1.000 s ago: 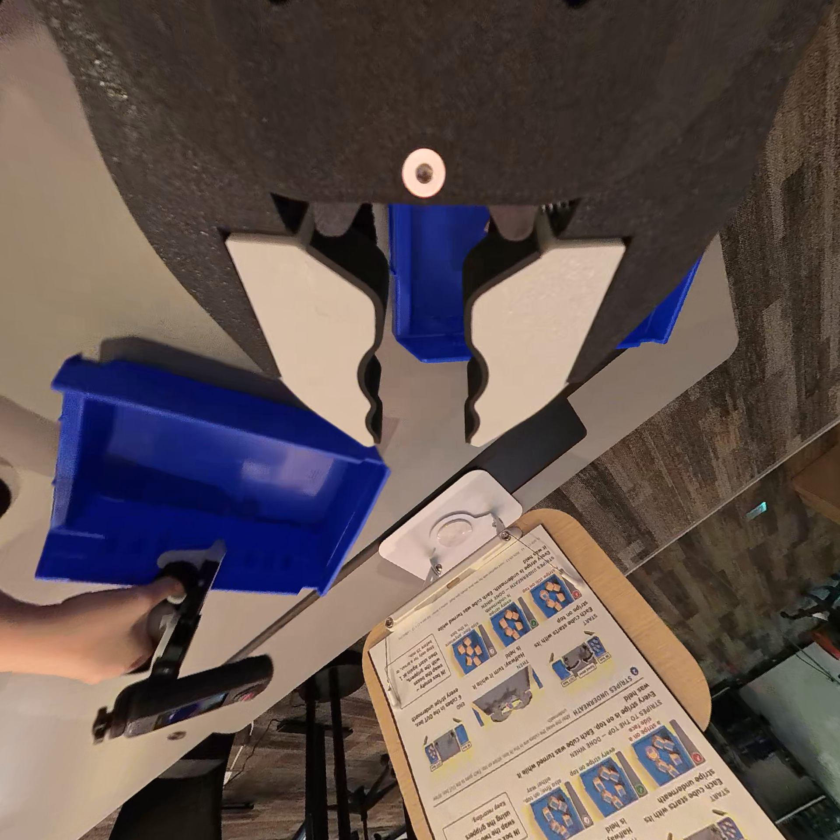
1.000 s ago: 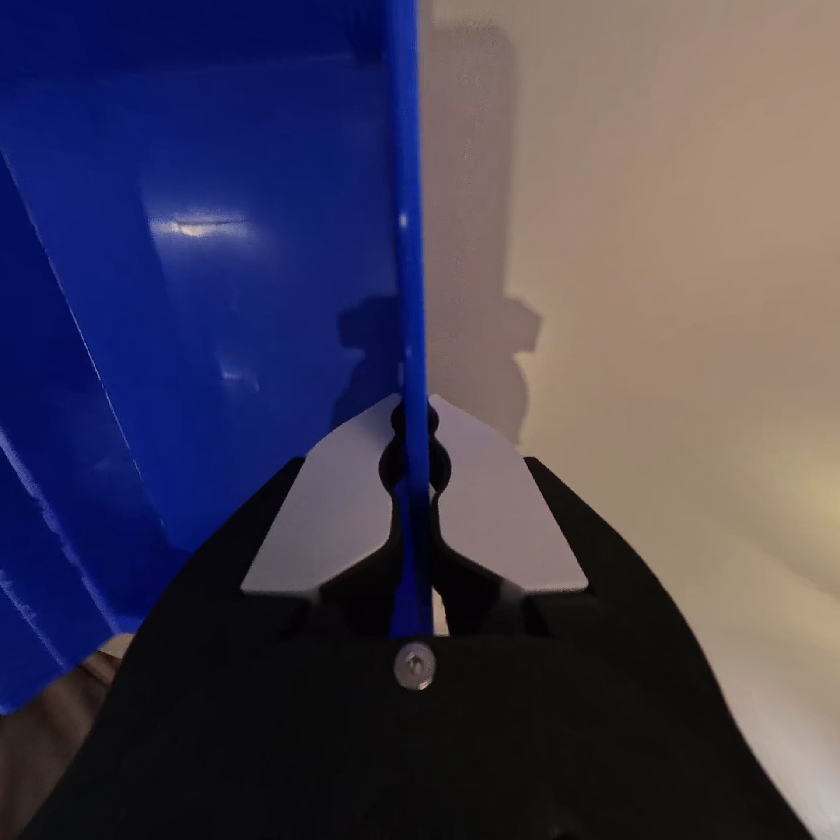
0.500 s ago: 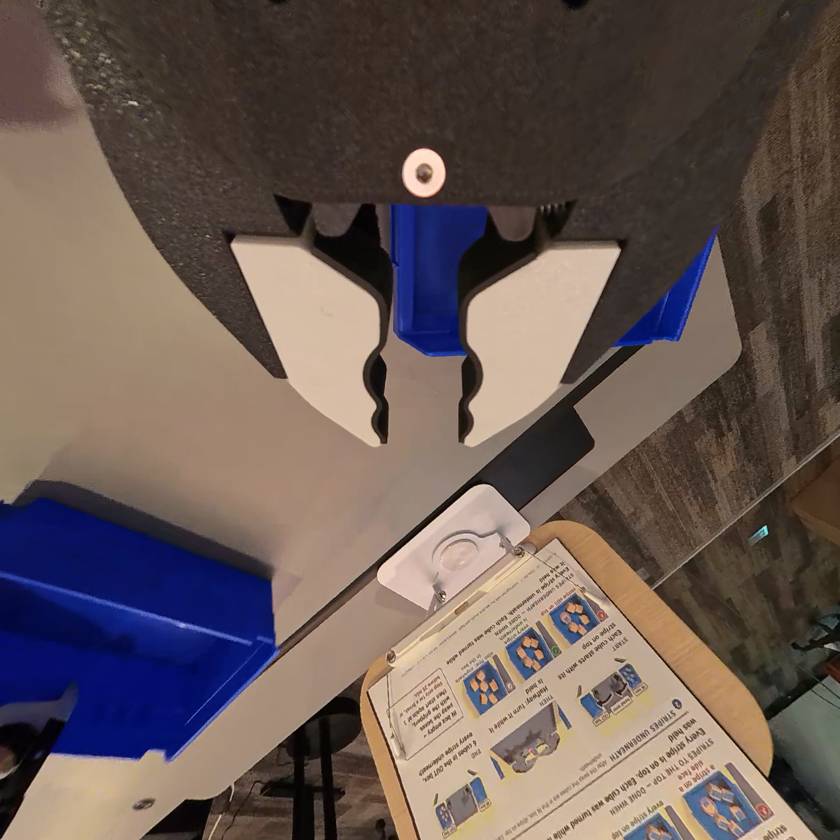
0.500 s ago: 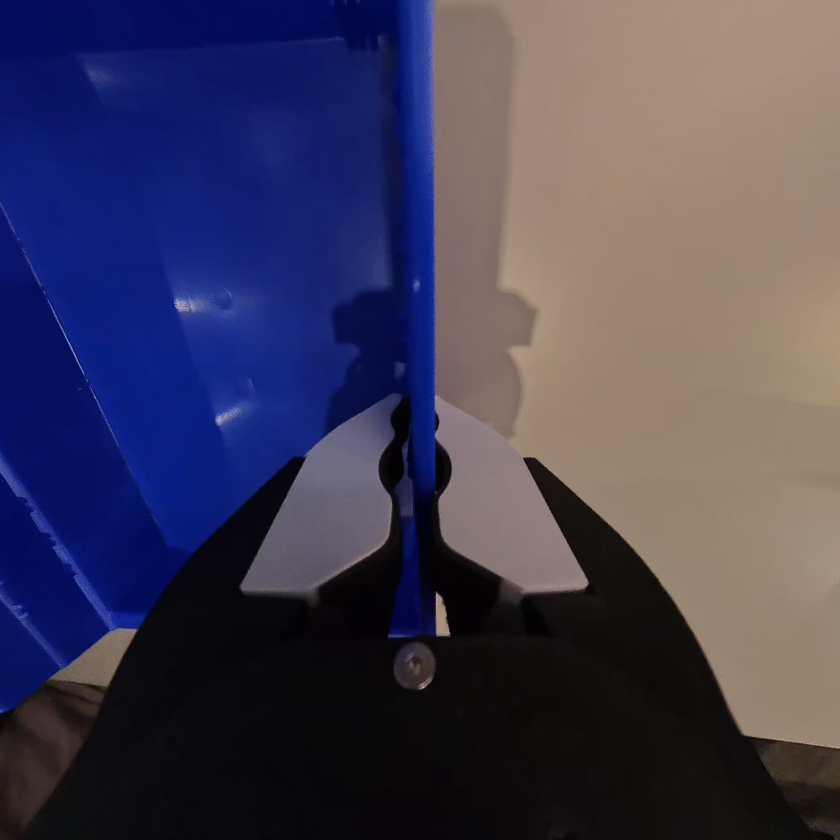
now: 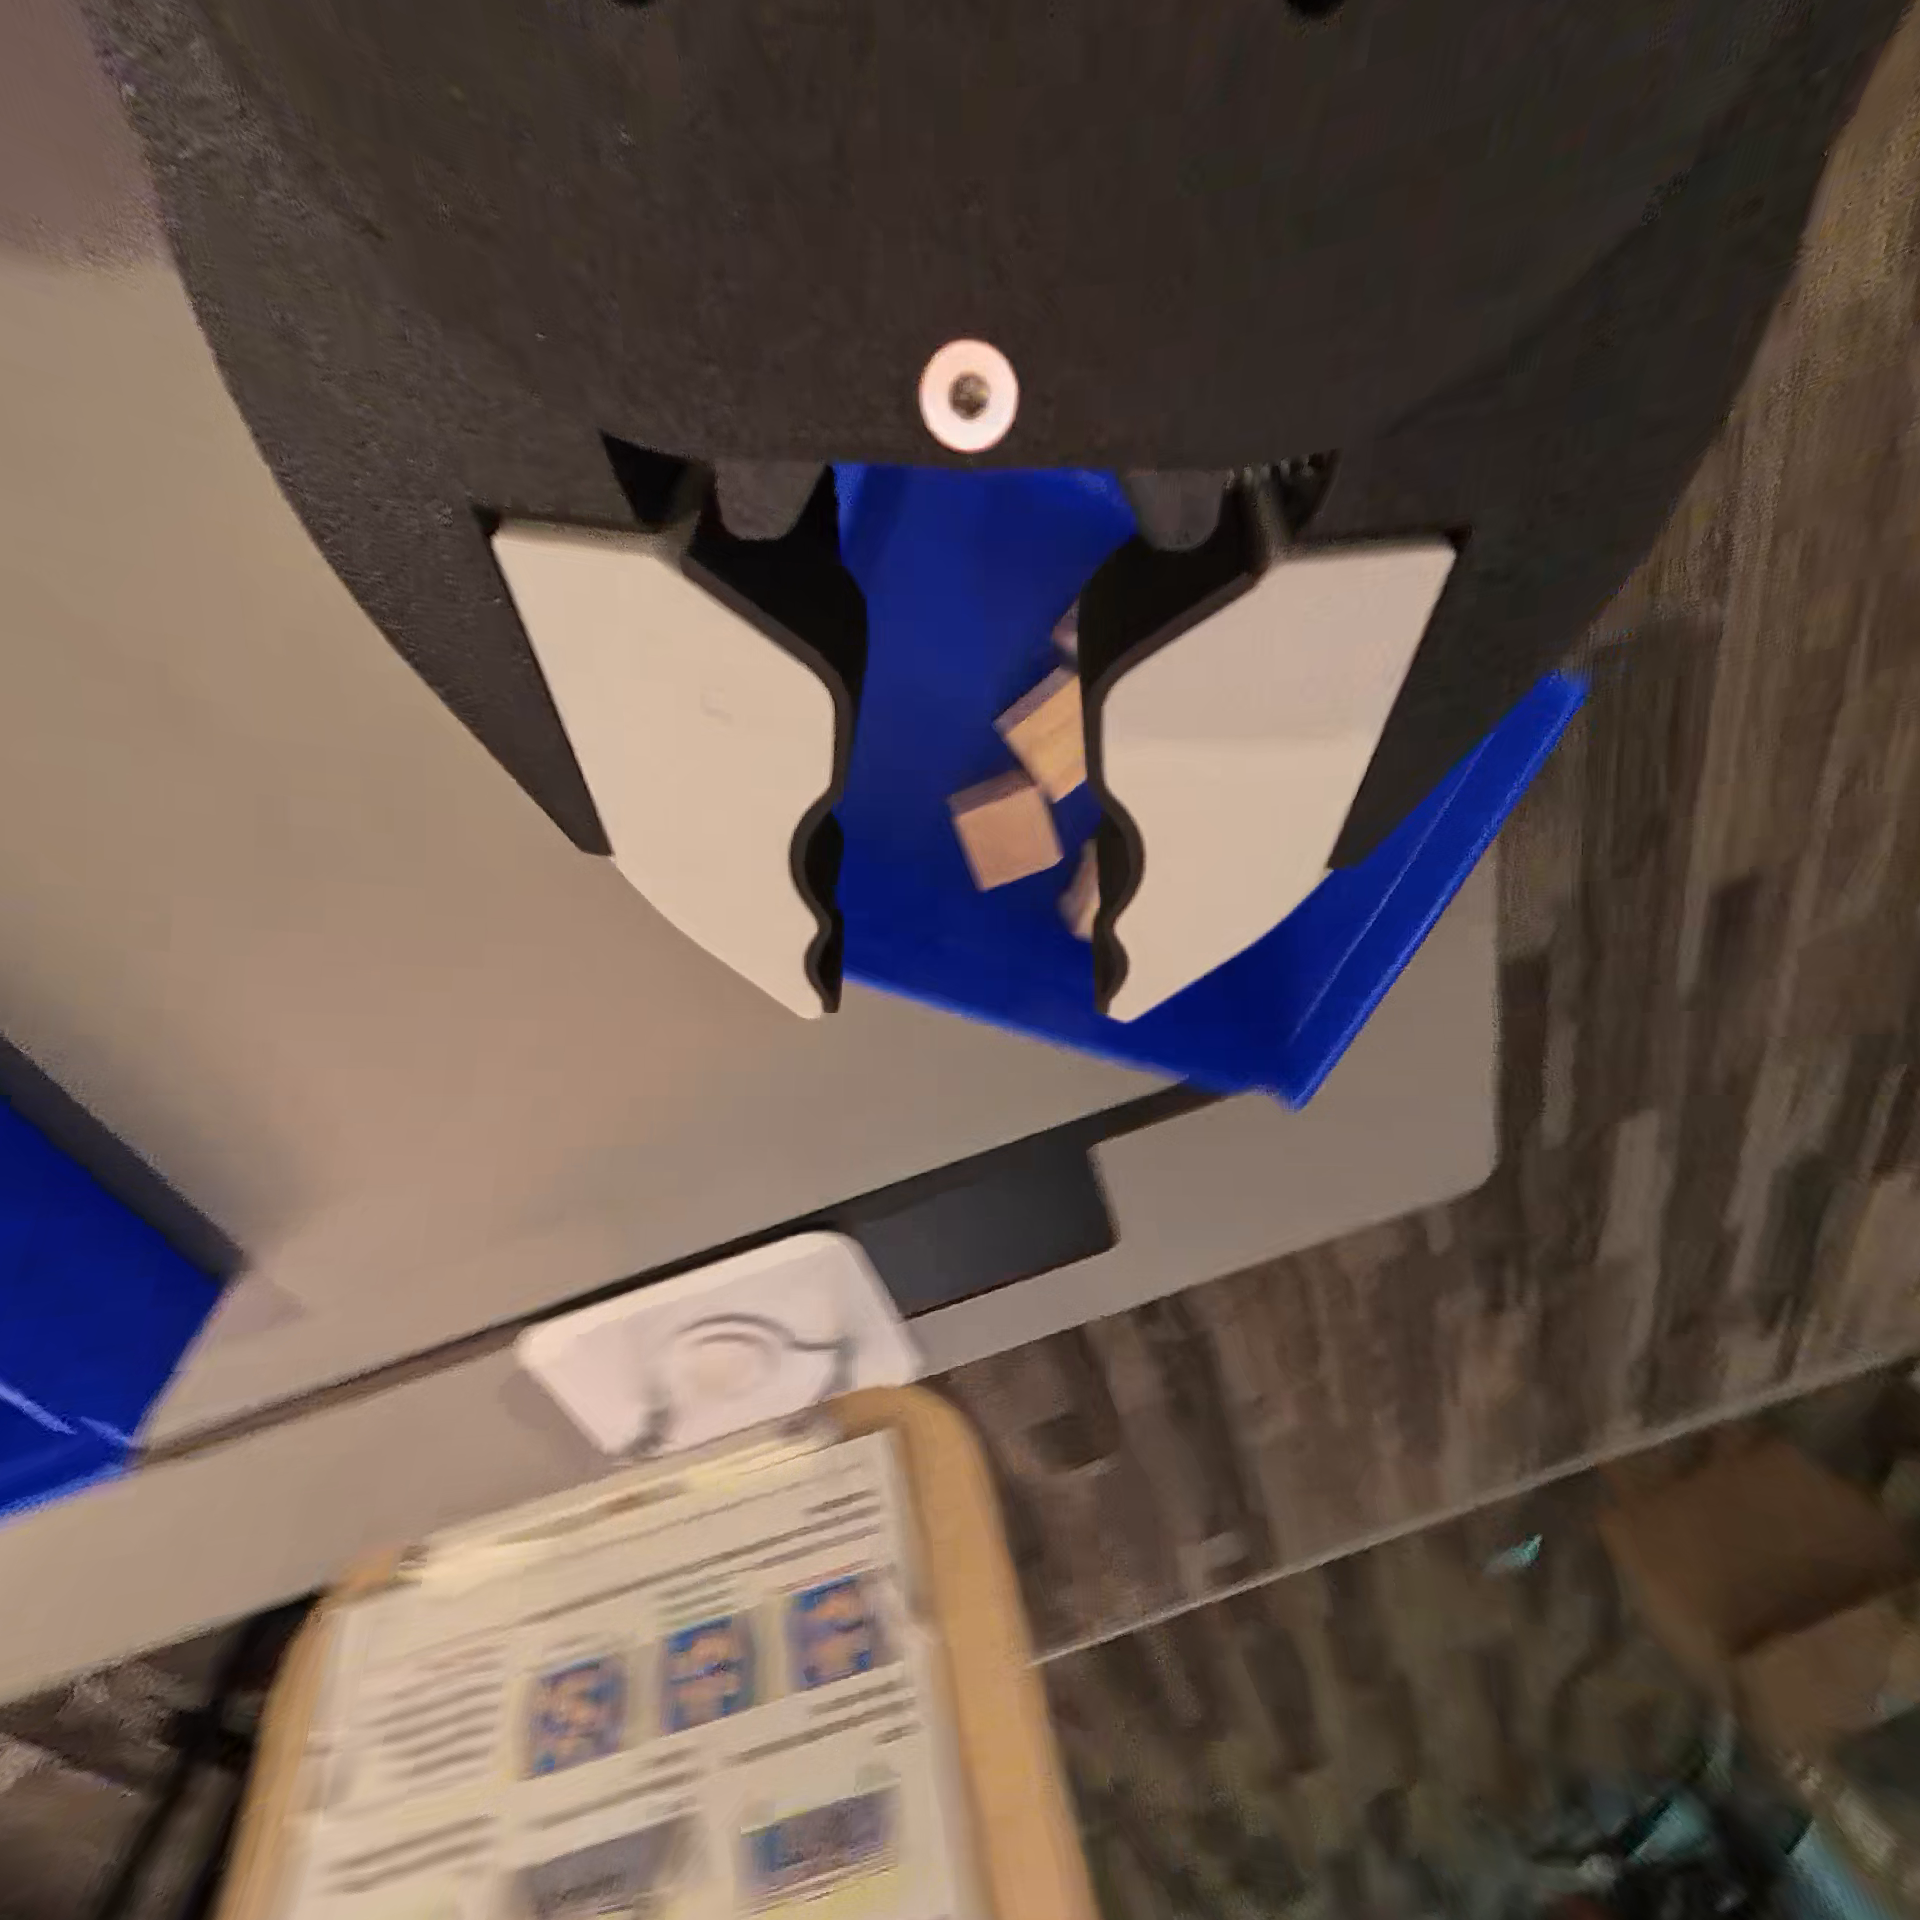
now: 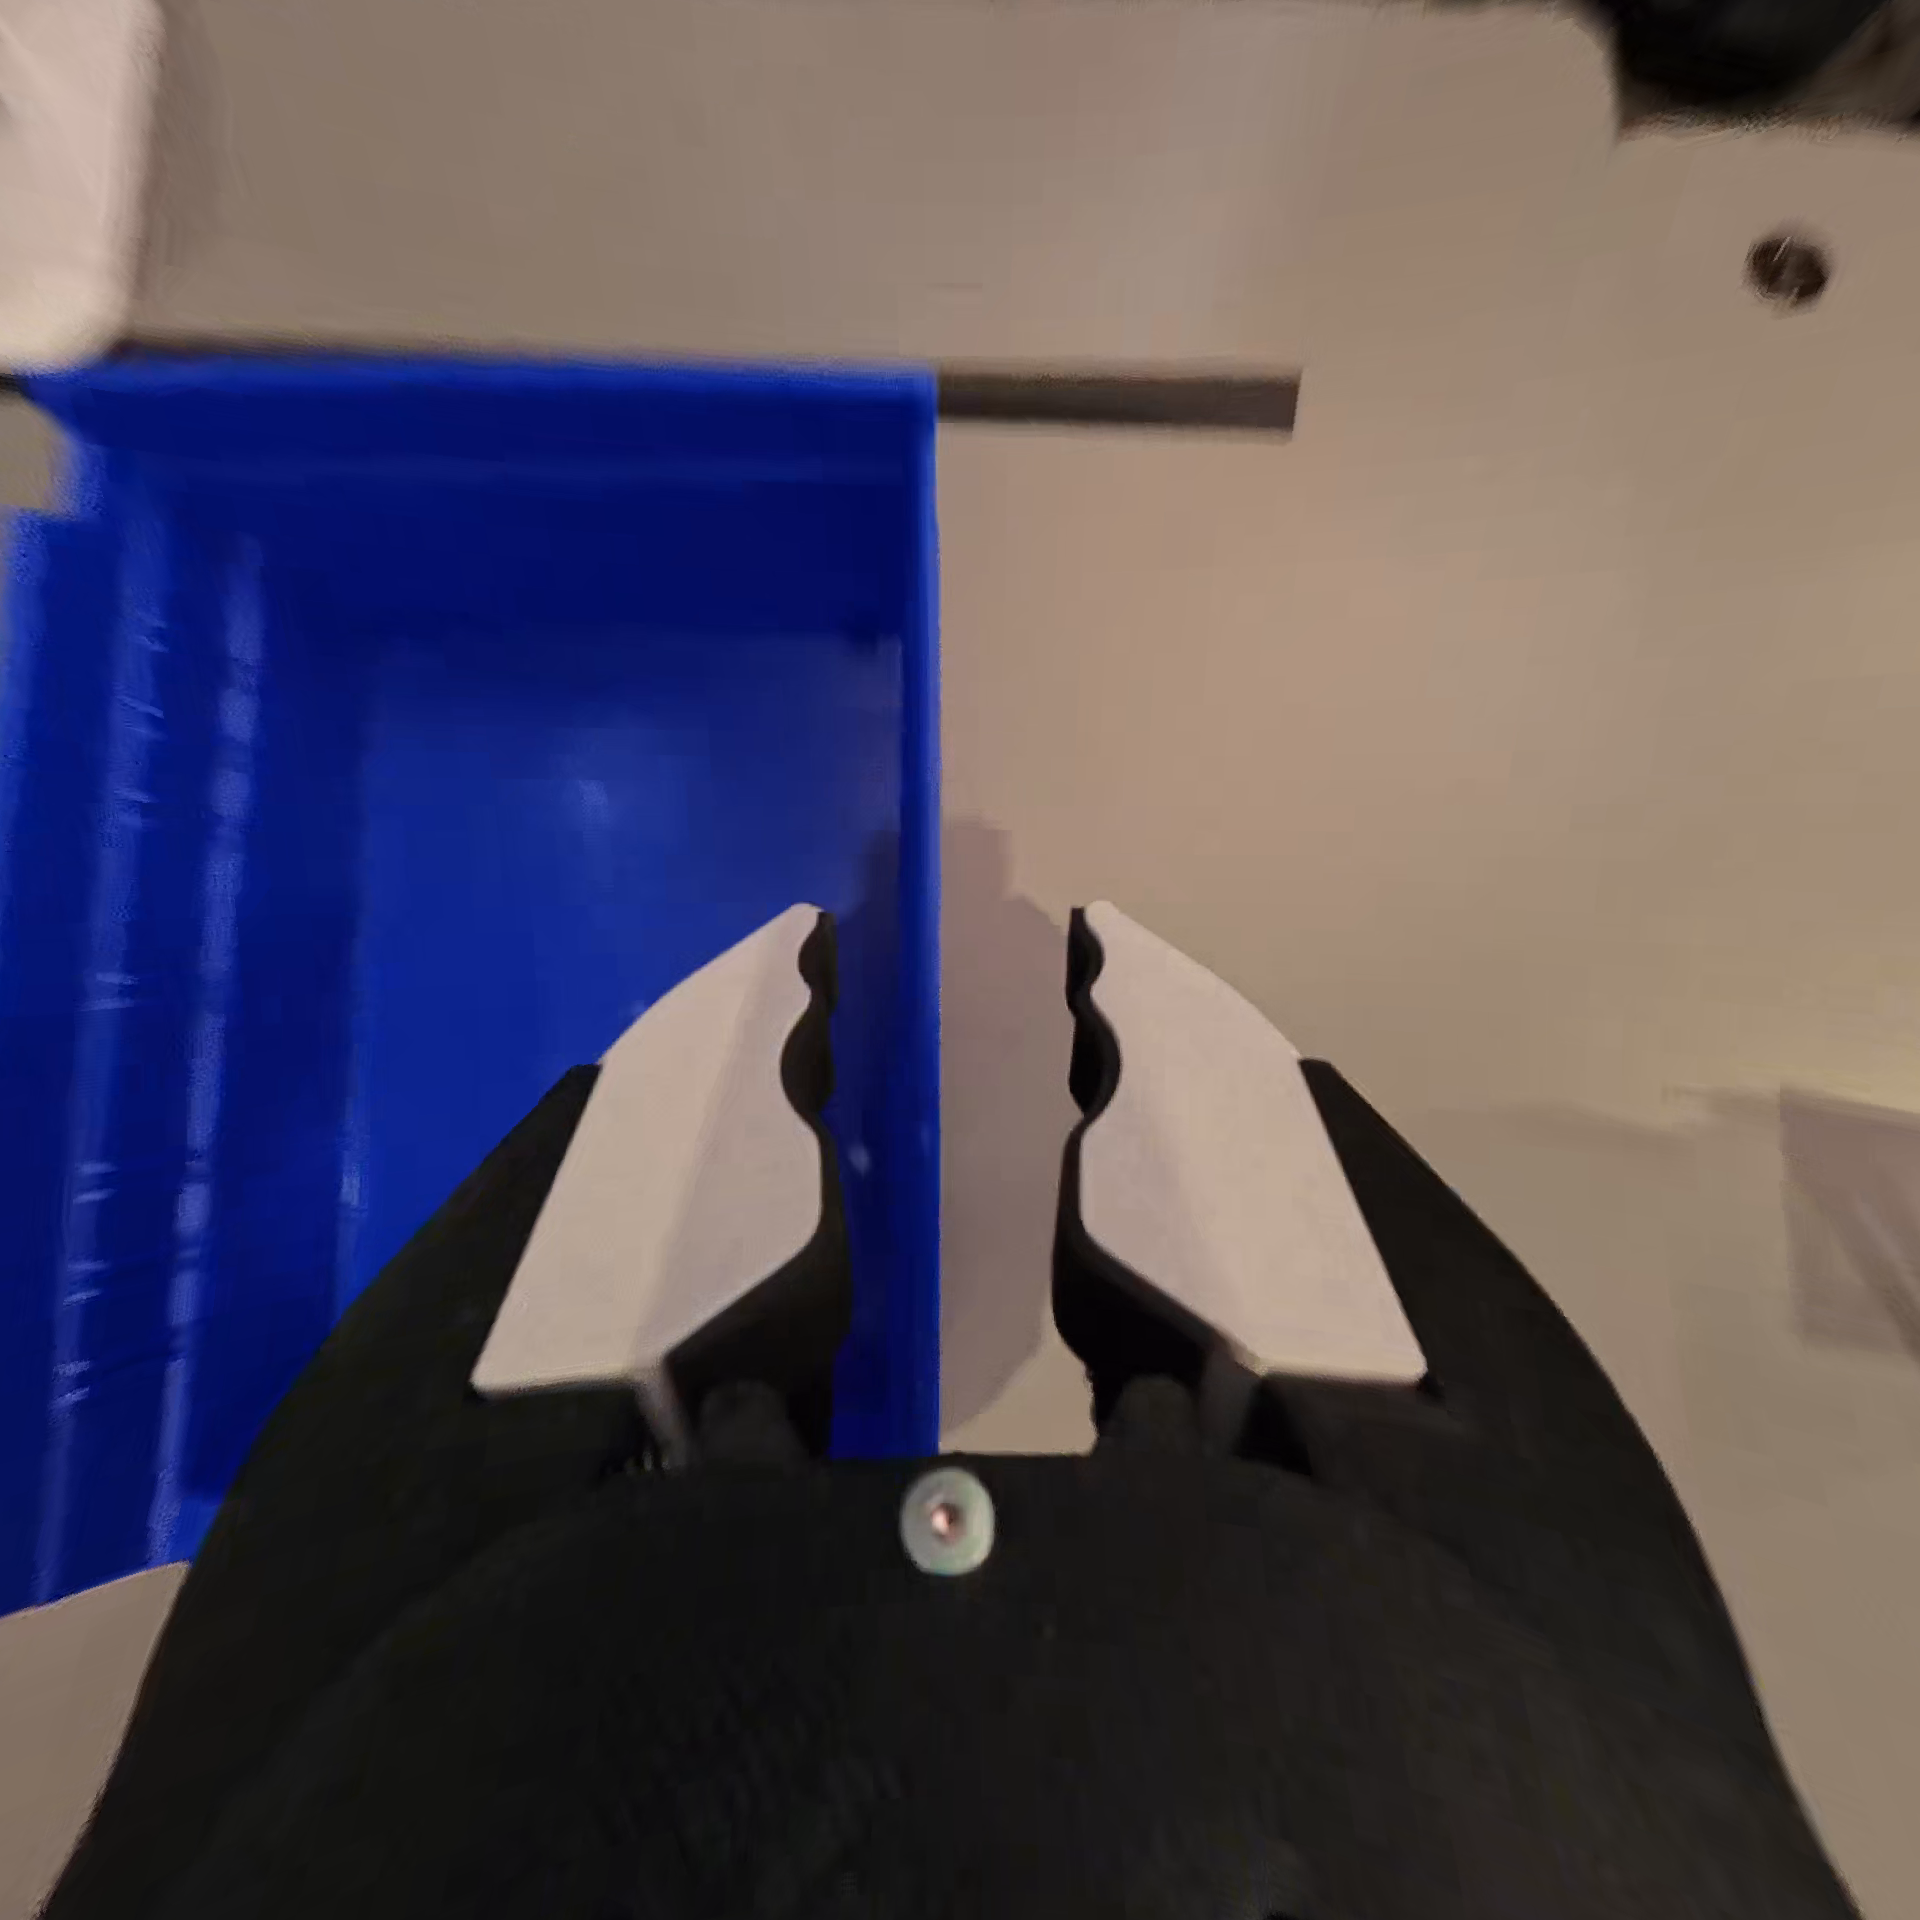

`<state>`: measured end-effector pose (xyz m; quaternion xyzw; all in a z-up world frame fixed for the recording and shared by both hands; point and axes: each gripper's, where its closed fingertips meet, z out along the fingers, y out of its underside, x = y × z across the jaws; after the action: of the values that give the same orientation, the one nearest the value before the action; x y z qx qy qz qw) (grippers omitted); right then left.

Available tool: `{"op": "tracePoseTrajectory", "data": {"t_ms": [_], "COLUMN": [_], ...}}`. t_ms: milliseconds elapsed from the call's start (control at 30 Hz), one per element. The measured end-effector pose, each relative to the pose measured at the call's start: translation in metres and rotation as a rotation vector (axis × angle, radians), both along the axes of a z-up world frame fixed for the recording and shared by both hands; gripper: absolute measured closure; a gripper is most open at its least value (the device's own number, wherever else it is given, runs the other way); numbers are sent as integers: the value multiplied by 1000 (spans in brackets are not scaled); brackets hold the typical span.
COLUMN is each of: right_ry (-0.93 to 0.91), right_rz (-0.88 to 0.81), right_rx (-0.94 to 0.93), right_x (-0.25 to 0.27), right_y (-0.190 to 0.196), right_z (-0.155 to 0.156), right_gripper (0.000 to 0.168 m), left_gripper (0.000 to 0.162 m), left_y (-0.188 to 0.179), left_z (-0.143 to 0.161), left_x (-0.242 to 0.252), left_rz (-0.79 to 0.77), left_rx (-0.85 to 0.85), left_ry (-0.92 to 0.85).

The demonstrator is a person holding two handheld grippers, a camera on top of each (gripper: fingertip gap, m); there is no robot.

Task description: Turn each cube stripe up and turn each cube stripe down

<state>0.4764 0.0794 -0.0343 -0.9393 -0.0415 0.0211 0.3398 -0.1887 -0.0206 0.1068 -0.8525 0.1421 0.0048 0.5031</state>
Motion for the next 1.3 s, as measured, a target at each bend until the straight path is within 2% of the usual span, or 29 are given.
{"op": "tracePoseTrajectory", "data": {"t_ms": [33, 133, 200, 267, 367, 500, 700, 967, 1033, 1300], "right_ry": [37, 129, 187, 246, 250, 152, 138, 92, 81, 3], "right_rz": [9, 3, 2, 8, 7, -16, 26, 49, 70, 111], "right_rx": [73, 220, 274, 314, 219, 131, 80, 25, 12, -50], "right_x": [-2, 1, 1, -4, -2, 8, -1, -9, -15, -25], "right_y": [-1, -1, -1, -1, 1, -1, -5, -8, -8, -4], "right_z": [18, 60, 72, 69, 48, 25, 17, 9, 8, -4], "right_gripper": [124, 123, 122, 122, 114, 113, 113, 114, 114, 113], "left_gripper": [117, 124, 125, 122, 116, 113, 109, 124, 121, 126], "left_y": [-3, -17, -23, -26, -29, -24, -23, -29, -32, -19], "left_z": [-2, -17, -34, -53, -87, -126, -164, -194, -200, -200], "left_x": [-26, -98, -127, -146, -167, -180, -181, -166, -162, -162], "left_rz": [85, 337, 429, 486, 549, 566, 577, 537, 519, 496], "left_rx": [-10, -69, -133, -209, -345, -477, -642, -847, -900, -901], "left_ry": [-20, -67, -125, -169, -202, -285, -346, -266, -226, -174]}}
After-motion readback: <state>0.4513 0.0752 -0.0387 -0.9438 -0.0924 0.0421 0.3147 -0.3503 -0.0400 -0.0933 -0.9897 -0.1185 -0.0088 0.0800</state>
